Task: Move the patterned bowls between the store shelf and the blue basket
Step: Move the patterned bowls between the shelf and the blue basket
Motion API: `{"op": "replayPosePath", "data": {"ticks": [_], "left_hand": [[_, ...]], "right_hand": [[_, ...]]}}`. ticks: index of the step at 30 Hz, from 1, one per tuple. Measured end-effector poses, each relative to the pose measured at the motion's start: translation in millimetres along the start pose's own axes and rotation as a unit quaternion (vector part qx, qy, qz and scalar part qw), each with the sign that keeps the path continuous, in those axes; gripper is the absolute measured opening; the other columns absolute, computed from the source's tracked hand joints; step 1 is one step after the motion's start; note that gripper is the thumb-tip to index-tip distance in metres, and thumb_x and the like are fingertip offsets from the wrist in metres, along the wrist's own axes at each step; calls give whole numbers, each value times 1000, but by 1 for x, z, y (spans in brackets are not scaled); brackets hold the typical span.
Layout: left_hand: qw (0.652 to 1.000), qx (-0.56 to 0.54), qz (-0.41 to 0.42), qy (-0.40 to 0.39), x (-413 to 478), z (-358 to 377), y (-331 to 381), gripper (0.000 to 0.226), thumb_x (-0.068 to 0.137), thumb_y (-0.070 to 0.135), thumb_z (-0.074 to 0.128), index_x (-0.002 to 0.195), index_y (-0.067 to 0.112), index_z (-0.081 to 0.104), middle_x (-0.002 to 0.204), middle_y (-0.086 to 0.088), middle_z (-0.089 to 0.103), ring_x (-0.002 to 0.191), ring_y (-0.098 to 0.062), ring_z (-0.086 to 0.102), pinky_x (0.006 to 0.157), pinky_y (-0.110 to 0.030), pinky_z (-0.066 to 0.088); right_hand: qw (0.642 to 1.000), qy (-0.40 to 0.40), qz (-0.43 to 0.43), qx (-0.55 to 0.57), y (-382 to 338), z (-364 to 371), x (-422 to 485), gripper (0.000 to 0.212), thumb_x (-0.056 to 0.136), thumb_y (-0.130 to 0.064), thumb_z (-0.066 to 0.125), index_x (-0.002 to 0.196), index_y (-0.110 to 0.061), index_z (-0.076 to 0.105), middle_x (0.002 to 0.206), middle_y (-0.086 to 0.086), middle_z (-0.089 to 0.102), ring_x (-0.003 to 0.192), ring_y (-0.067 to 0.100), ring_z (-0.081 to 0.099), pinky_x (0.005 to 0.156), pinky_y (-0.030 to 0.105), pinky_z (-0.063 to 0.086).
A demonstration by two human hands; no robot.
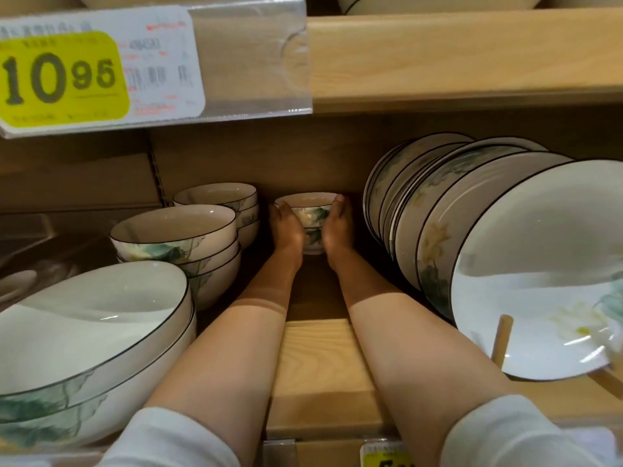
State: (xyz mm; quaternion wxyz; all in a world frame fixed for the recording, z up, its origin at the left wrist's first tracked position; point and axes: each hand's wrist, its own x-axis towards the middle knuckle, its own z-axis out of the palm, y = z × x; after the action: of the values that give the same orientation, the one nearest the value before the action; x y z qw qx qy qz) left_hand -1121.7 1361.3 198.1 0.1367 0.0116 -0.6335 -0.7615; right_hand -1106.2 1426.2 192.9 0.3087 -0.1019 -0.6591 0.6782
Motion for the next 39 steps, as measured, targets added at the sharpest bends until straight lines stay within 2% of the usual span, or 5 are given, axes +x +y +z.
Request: {"op": "replayPosePath", "data": {"ticks": [4,23,29,35,39], "left_hand": [[1000,0,0,-3,1,0,-6,49,106,35,21,150,17,31,147,-14,43,131,-30,45,111,-46,37],[999,38,4,17,-2,4,-8,55,105,38,19,152,10,23,152,-18,35,138,-32,38,113,-47,34],[999,31,10,26,-2,5,-6,52,105,37,20,148,10,32,148,-17,41,133,-31,43,111,-46,35],[993,-49,-102,35,-16,-3,17,57,101,48,23,148,17,35,147,-14,44,131,-31,45,111,-48,36],[988,-95,-116,25,-37,-15,38,57,101,48,25,141,13,46,135,-16,54,122,-32,53,107,-47,41]], "right_hand": [[1000,-5,8,-15,4,-3,1,54,103,-45,21,148,-17,33,147,13,43,132,30,44,109,44,37],[1000,8,6,12,4,-9,-7,52,98,-45,45,142,-17,44,137,11,55,123,27,54,102,45,46],[1000,1,7,6,1,-10,-9,52,100,-48,35,143,-18,42,137,11,53,123,27,52,101,36,44],[999,12,42,-2,-17,-9,-19,53,103,-47,23,146,-19,37,146,12,44,133,31,41,111,42,33],[997,10,45,-61,-34,-11,-31,54,103,-47,24,143,-14,39,142,16,48,129,34,45,104,39,36]]}}
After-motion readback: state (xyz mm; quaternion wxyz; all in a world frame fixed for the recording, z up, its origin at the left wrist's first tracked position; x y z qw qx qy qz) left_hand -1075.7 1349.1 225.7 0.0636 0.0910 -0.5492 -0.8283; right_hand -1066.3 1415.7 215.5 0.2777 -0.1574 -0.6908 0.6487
